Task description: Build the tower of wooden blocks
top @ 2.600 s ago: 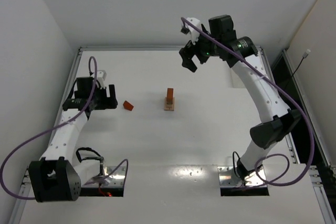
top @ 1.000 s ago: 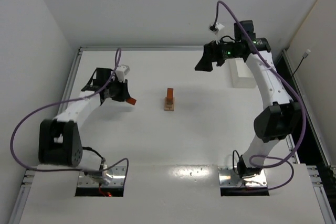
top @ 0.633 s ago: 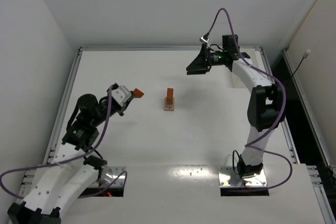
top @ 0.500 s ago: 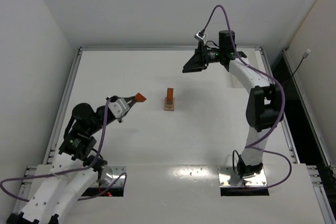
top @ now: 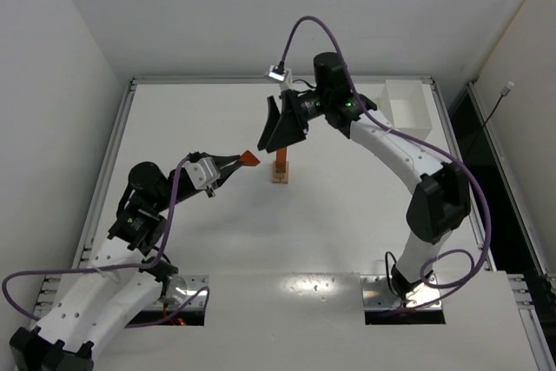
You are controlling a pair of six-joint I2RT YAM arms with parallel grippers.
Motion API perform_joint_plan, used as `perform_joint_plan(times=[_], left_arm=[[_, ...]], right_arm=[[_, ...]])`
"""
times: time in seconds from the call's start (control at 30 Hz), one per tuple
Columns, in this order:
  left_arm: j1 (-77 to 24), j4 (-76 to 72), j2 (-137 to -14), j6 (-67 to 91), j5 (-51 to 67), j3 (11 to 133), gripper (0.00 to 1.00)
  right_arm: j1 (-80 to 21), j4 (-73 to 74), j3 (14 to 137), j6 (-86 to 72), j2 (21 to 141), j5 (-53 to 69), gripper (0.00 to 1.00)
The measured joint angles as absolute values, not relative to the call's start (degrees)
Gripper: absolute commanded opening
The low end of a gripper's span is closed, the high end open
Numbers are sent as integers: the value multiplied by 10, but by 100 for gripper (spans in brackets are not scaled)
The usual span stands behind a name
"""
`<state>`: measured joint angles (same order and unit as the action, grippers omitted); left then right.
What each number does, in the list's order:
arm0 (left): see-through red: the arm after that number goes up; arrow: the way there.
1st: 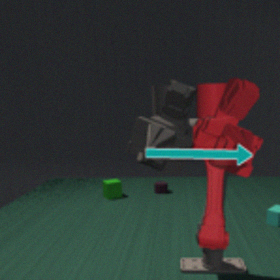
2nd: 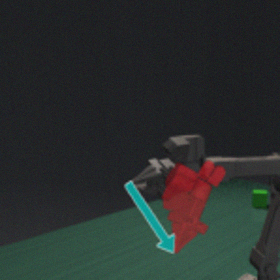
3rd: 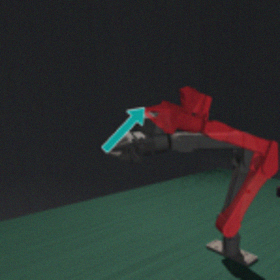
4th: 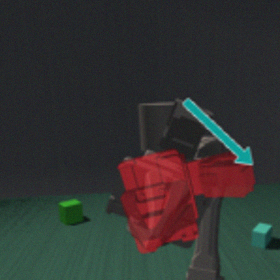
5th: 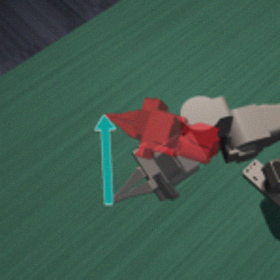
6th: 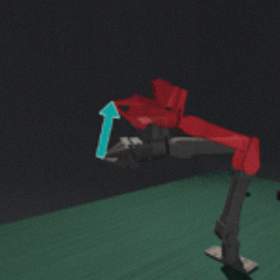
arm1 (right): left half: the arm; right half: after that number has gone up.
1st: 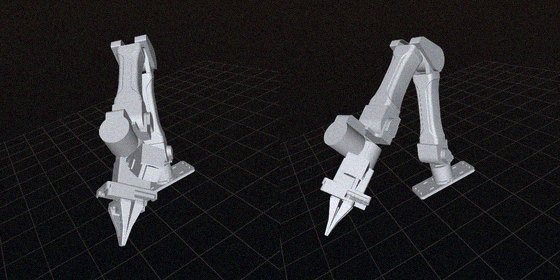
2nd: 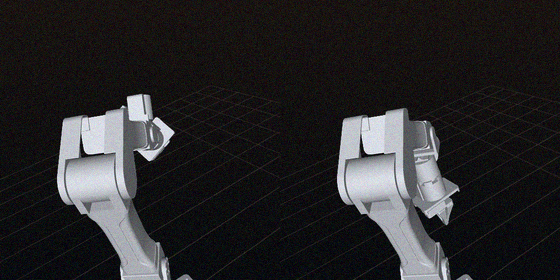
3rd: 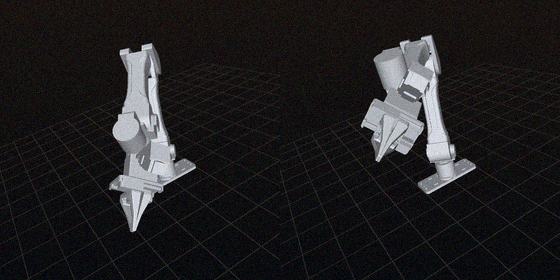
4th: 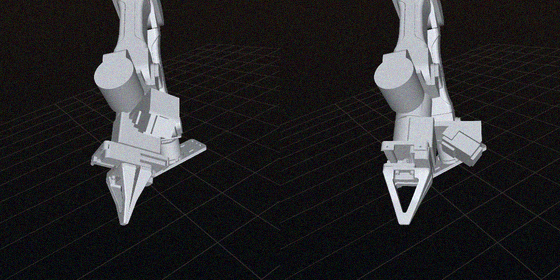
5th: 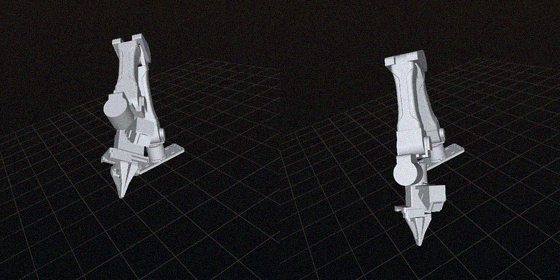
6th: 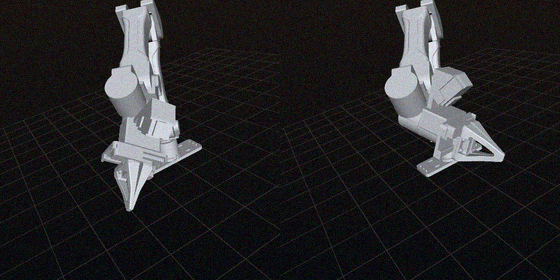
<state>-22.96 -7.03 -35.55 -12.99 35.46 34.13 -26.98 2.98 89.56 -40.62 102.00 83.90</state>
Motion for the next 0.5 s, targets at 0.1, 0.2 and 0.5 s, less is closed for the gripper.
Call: perform_joint_plan(times=[0.1, 0.2, 0.5], left_arm=[[-243, -83, -366, -128, 344, 343, 0], [-256, -90, -364, -130, 330, 347, 0], [-283, -84, -347, -147, 300, 376, 0]], right_arm=[[-316, 25, 889, -408, 1004, 843, 74], [-337, 24, 881, -408, 999, 845, 74], [-314, 24, 884, -410, 1017, 852, 74]])
